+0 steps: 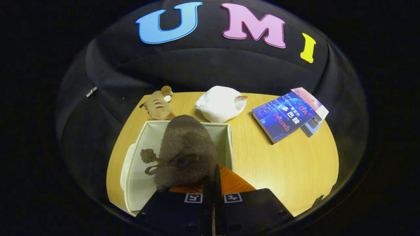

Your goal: Open the storage box then place both shoes into the box .Put the left shoe in first, then the right shoe, with the right side of both shoes facing outward in a uniform manner.

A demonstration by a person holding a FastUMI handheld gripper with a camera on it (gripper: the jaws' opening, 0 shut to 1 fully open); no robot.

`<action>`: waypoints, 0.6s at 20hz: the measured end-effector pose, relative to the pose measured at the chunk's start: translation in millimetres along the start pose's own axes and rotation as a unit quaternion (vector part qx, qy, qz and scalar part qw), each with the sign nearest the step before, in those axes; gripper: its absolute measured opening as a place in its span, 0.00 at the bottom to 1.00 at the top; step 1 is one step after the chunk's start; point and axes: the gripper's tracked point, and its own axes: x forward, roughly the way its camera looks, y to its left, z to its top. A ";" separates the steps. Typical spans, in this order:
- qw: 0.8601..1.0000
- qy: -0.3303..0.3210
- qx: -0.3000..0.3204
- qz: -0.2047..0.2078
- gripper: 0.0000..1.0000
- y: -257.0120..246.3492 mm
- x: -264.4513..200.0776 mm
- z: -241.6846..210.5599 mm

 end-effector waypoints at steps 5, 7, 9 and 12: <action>0.998 0.007 -0.029 -0.047 0.13 2.5 5.8 -22.8; 0.998 0.011 -0.043 -0.054 0.16 7.5 5.1 -31.7; 0.998 0.013 -0.047 -0.040 0.25 17.6 0.2 -37.7; 0.999 -0.010 -0.044 -0.008 0.62 28.3 -15.4 -26.6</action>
